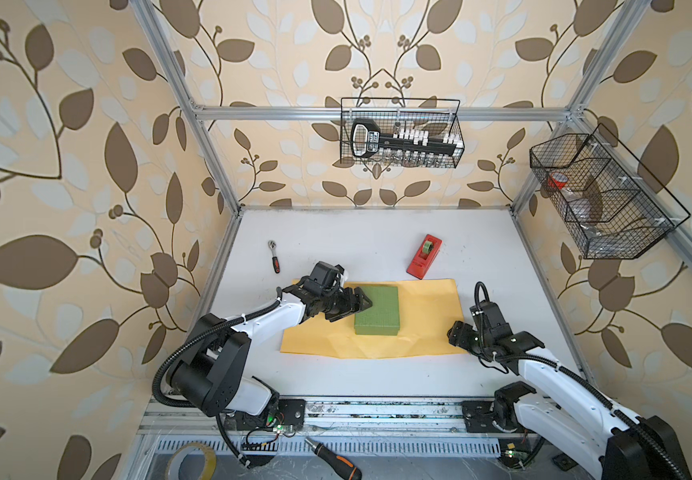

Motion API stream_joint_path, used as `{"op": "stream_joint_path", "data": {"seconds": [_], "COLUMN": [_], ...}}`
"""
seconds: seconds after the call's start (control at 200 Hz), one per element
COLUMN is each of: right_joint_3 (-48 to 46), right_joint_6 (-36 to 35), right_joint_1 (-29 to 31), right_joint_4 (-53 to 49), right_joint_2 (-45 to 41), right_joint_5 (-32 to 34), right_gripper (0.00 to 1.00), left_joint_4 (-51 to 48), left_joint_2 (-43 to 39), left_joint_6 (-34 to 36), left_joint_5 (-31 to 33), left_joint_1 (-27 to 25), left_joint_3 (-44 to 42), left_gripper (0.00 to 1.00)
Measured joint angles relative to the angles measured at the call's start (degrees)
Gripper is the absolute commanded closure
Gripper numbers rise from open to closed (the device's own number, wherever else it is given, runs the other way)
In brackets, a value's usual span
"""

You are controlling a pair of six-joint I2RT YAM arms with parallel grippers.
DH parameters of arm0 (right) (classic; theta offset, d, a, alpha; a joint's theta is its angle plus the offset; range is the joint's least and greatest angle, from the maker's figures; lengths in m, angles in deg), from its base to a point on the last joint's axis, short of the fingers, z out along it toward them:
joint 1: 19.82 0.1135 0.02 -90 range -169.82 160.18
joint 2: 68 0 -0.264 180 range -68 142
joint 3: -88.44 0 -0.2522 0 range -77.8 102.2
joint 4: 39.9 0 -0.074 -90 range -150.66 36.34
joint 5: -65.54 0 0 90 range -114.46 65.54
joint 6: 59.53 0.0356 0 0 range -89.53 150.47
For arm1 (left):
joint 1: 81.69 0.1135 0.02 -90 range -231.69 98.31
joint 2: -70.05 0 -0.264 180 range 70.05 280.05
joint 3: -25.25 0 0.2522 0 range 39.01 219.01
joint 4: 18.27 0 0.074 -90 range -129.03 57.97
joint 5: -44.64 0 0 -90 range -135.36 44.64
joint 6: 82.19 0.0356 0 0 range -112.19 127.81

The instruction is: Wrap the gift box in paper

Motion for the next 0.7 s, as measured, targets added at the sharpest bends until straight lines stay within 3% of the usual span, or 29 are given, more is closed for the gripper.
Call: {"op": "stream_joint_path", "data": {"seconds": [0.285,0.7], "right_joint_3": [-1.9,-2.3], "right_joint_6": [2.1,2.9], "right_joint_1": [0.1,0.0], "right_joint_4": [0.9,1.5], "right_joint_2": [-3.3,-5.0], "right_joint_5": [-4.3,-5.7], "right_gripper": [0.35,0.39], "left_joint_4": [-0.1,0.7], "left_joint_2": [-0.5,-3.2], "left_joint_6": [-0.4,-2.9], "left_joint_5": [0.1,-2.6], "left_joint_1": [-0.3,-1.8], "left_joint_3": [-1.2,-4.2], "left_gripper": [0.16,0.16]}}
